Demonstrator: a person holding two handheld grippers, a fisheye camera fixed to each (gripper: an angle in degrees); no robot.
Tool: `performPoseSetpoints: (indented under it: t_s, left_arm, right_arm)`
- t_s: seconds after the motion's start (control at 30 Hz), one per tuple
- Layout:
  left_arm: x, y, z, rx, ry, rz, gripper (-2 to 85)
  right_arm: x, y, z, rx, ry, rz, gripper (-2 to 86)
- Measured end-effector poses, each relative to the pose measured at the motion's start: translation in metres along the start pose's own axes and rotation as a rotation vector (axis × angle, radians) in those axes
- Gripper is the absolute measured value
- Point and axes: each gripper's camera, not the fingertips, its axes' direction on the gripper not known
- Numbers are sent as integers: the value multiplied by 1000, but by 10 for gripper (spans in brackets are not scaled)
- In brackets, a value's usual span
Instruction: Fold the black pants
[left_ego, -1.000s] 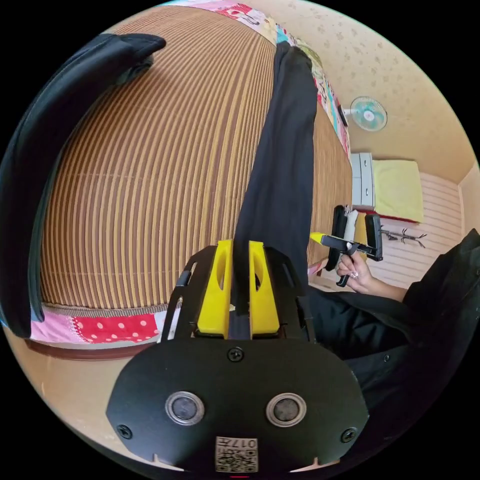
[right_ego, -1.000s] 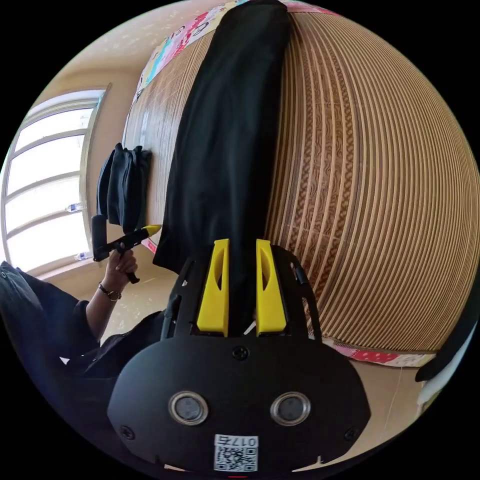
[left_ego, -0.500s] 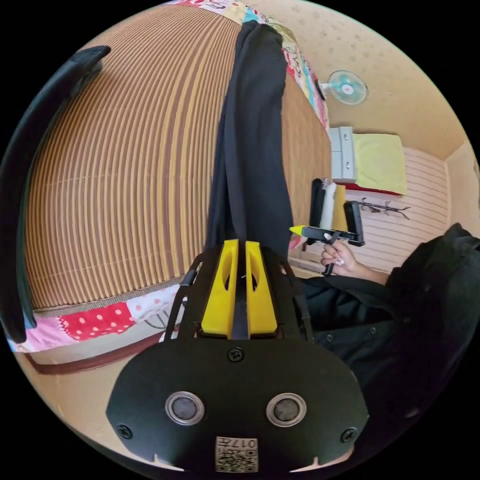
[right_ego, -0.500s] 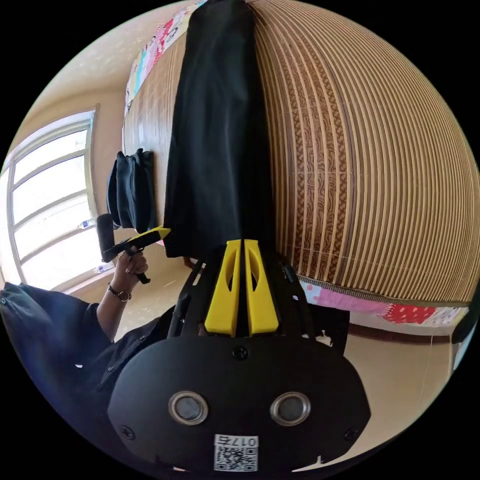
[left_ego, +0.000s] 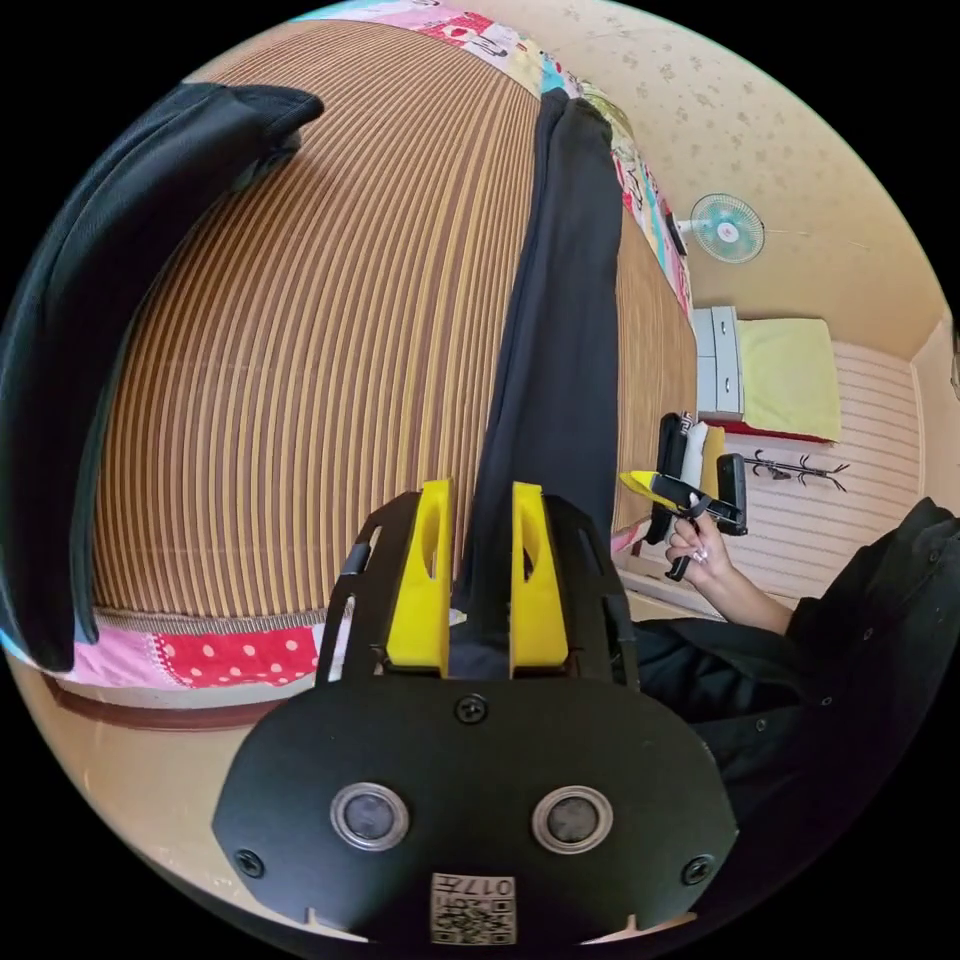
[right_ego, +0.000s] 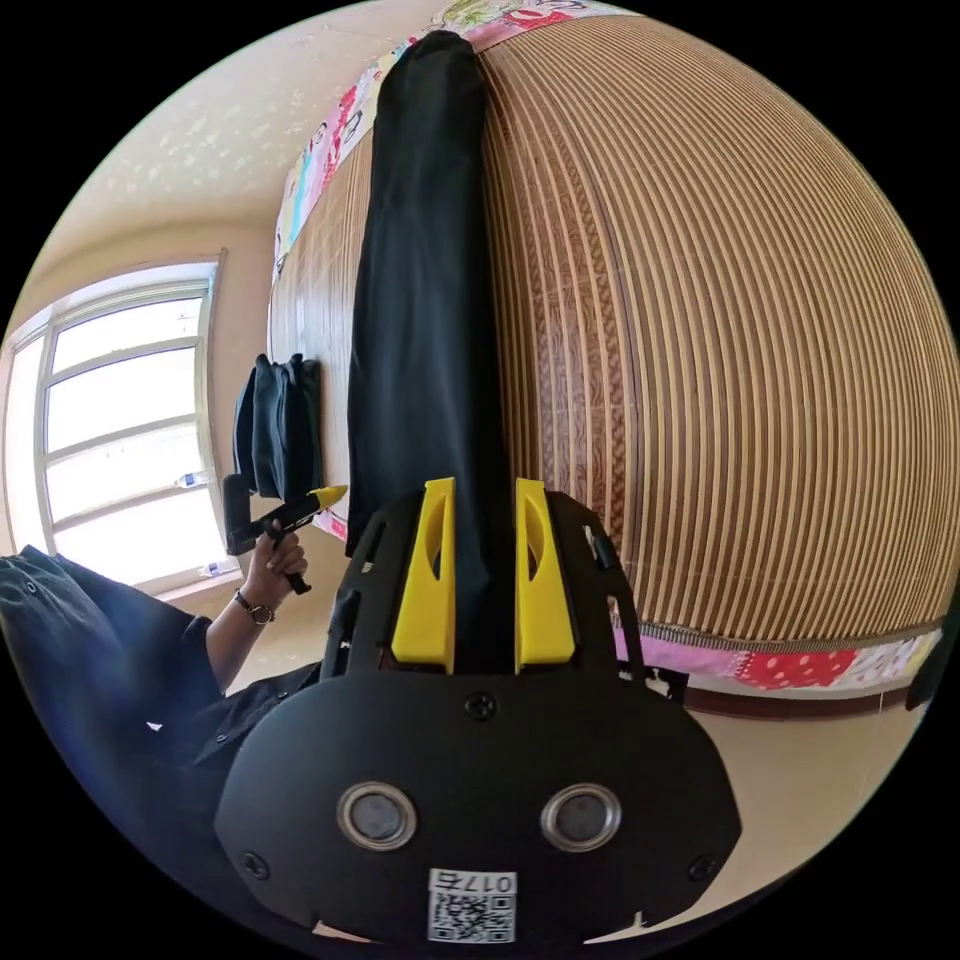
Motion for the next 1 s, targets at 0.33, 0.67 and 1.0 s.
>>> performPoseSetpoints:
  t_s: [0.33, 0.67, 1.0]
  left_arm:
    - [53, 10, 77, -208, 10, 89, 40]
    - [82, -15, 69, 13, -35, 47, 66]
    - [102, 4, 113, -40, -68, 10, 63]
  right_arm:
    - [-30, 22, 37, -165, 304, -190, 41]
    - [-61, -47, -18, 138, 404, -237, 75]
    - [-155, -303, 64, 312, 283, -398, 110]
